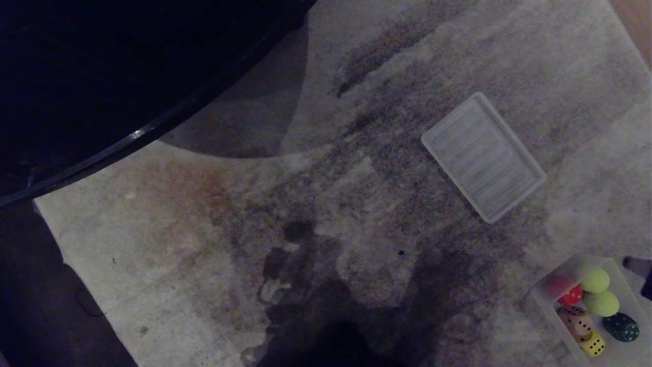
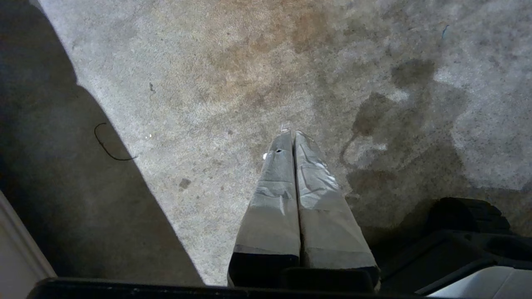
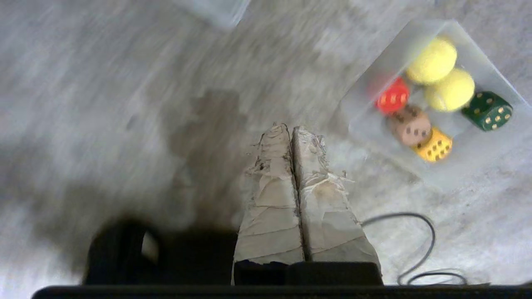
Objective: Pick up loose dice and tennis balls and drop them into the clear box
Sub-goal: Close the lid
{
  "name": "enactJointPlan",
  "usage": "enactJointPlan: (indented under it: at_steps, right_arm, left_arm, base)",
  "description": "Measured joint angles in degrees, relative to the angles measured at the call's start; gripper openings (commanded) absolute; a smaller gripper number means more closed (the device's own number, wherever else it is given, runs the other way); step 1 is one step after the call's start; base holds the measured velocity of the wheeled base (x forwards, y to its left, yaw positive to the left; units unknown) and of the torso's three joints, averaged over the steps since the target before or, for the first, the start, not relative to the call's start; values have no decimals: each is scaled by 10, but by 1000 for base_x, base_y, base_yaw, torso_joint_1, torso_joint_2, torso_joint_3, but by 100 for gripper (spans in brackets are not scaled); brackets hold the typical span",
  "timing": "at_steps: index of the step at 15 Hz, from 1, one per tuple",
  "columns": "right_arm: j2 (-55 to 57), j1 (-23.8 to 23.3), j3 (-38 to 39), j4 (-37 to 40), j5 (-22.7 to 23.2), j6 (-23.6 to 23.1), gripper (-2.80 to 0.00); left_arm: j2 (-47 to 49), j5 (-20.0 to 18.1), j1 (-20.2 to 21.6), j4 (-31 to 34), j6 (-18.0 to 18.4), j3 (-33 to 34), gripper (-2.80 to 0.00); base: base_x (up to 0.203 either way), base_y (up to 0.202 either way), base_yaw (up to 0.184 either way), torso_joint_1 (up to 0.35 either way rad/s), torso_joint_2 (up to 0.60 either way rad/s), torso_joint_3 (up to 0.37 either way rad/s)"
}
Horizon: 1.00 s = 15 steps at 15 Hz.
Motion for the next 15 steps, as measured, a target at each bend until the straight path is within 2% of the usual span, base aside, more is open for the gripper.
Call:
enactJointPlan:
  at_steps: [3,5,6,9,13,15]
  right_arm:
    - [185,-4,-35,-146,-25,57,-280]
    - [279,-6,-77,-198,-31,98,-280]
    - [323,-8,-103,-213,-32,126,0]
    - [415,-8,-162,-232,-18,192,0]
    - [475,-7,-178,-256,-2,216,0]
    - [494,-9,-185,-257,-1,252,0]
  left_arm:
    - [0,0,0,0,0,0,-280]
    - [0,0,0,0,0,0,-280]
    - [0,0,0,0,0,0,-280]
    - [0,0,0,0,0,0,-280]
    - [0,0,0,0,0,0,-280]
    - [0,0,0,0,0,0,-280]
  base:
    - [0,0,0,0,0,0]
    - [0,0,0,0,0,0]
    - [0,0,0,0,0,0]
    - [0,0,0,0,0,0]
    - [0,0,0,0,0,0]
    - [0,0,0,0,0,0]
